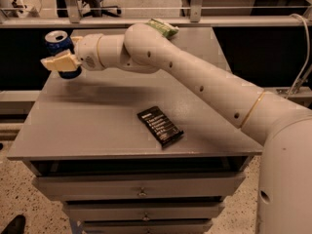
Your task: Pick pepsi can
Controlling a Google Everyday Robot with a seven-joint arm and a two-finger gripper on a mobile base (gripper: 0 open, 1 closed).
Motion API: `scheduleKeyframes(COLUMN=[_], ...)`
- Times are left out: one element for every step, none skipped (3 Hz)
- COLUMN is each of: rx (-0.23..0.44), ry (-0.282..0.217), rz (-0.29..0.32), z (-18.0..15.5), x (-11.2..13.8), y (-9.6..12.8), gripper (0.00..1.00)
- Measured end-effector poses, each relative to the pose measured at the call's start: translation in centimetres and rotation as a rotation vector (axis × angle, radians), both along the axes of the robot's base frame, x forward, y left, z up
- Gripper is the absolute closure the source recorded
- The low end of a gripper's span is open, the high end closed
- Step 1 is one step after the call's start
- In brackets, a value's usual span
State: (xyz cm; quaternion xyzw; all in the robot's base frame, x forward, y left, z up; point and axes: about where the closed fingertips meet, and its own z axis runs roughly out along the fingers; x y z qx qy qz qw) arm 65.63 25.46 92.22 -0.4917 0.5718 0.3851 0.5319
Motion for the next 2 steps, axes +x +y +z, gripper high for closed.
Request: scheduleKeyframes(rx=[0.021, 0.021], ry=[-0.048, -0.048], rz=[-0.065, -0.065], z=[3.79, 3.79], x=[1.03, 1.03], y=[-5.9, -5.9], gripper=[1.0, 1.0])
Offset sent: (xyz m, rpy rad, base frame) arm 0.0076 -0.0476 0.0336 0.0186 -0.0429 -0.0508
